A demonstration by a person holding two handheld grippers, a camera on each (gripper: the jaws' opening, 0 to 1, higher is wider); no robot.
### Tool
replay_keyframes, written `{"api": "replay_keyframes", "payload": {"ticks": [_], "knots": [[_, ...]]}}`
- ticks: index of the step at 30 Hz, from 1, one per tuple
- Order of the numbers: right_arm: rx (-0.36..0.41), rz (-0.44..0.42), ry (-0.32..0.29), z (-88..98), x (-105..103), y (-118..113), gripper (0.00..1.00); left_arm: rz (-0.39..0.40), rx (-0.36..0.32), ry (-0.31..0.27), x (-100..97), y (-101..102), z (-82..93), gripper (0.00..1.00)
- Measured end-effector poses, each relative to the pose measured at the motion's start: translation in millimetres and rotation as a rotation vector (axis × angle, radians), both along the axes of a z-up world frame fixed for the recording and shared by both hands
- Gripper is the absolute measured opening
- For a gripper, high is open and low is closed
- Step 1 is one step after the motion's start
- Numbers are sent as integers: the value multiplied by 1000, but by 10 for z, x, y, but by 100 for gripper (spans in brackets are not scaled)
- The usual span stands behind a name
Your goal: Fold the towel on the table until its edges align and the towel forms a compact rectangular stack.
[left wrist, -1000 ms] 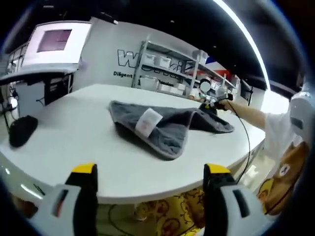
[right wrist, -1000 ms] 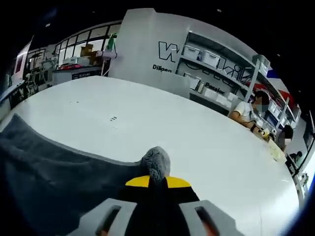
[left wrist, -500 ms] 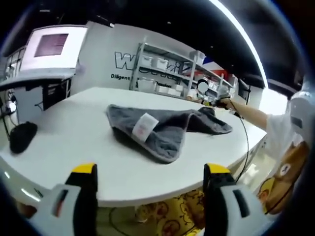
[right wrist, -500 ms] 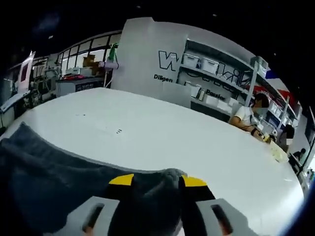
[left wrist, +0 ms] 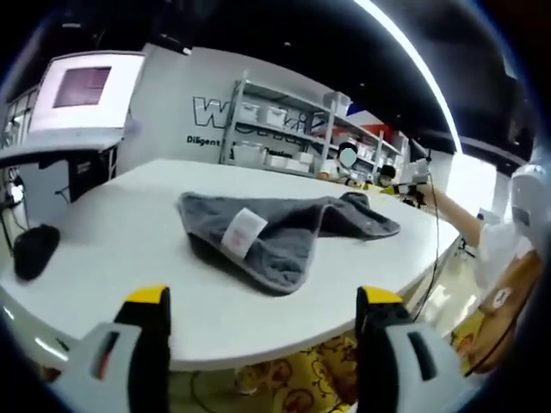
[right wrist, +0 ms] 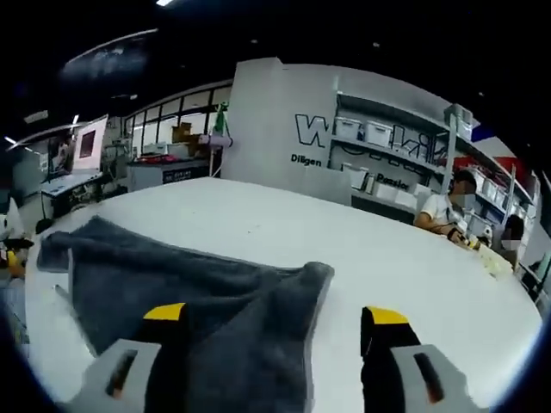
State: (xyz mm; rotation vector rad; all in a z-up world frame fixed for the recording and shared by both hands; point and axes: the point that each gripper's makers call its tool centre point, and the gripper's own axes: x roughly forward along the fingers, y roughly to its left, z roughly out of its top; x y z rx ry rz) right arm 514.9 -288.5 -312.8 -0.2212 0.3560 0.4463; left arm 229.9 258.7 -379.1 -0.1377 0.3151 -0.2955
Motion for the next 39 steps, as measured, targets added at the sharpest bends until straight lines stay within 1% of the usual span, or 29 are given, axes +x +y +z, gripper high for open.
{"api": "replay_keyframes", "payload": {"ticks": [2, 3, 4, 5, 6, 7, 8, 9, 12, 13, 15, 16, 18, 20, 24, 27, 29, 31, 32, 35, 36, 37, 39], "knots": [[8, 10, 6, -32, -182, -29, 95, -4, 0, -2, 4, -11, 7, 94], [21, 16, 10, -57, -329, -45, 98, -7, 1, -4, 8, -19, 14, 94], [36, 15, 13, -77, -435, -53, 99, -10, 2, -5, 12, -27, 19, 94], [43, 18, 13, -98, -551, -59, 99, -13, 2, -5, 15, -29, 23, 94], [50, 18, 16, -109, -594, -53, 99, -15, 3, -6, 18, -35, 26, 94], [63, 20, 11, -138, -750, -40, 99, -20, 5, -7, 23, -45, 33, 94], [75, 18, 8, -197, -950, -12, 99, -25, 8, -8, 28, -54, 43, 94], [80, 16, 6, -223, -1025, -1, 99, -27, 10, -8, 30, -56, 46, 94], [94, 6, 9, -378, -1334, 57, 99, -32, 13, -9, 37, -61, 56, 94], [95, 0, 19, -438, -1425, 71, 99, -34, 15, -8, 38, -63, 57, 94], [93, 0, 26, -508, -1539, 91, 99, -36, 16, -6, 39, -66, 58, 94], [101, -2, 32, -568, -1649, 103, 99, -39, 19, -5, 39, -72, 62, 94], [111, 1, 43, -636, -1750, 112, 99, -43, 24, -5, 37, -79, 71, 94], [113, 4, 54, -673, -1791, 115, 99, -44, 24, -6, 36, -83, 77, 94], [96, -1, 53, -677, -1774, 74, 99, -44, 22, -8, 33, -93, 80, 94], [64, 10, 37, -630, -1686, 33, 99, -42, 21, -6, 22, -95, 72, 94], [58, 20, 13, -572, -1594, 14, 95, -43, 20, -5, 23, -96, 66, 94], [50, 36, 7, -546, -1482, 7, 87, -49, 19, -1, 34, -104, 54, 94], [49, 38, 6, -544, -1461, 7, 84, -53, 20, 0, 42, -110, 49, 94], [27, 63, 3, -567, -1248, 7, 73, -63, 19, -1, 61, -125, 51, 94], [-4, 53, 9, -608, -1144, -44, 65, -71, 17, -2, 69, -140, 57, 94], [-16, 56, 9, -628, -1075, -66, 59, -77, 18, -4, 75, -151, 62, 94], [4, 42, 14, -641, -916, -115, 47, -89, 20, -3, 90, -171, 70, 94]]}}
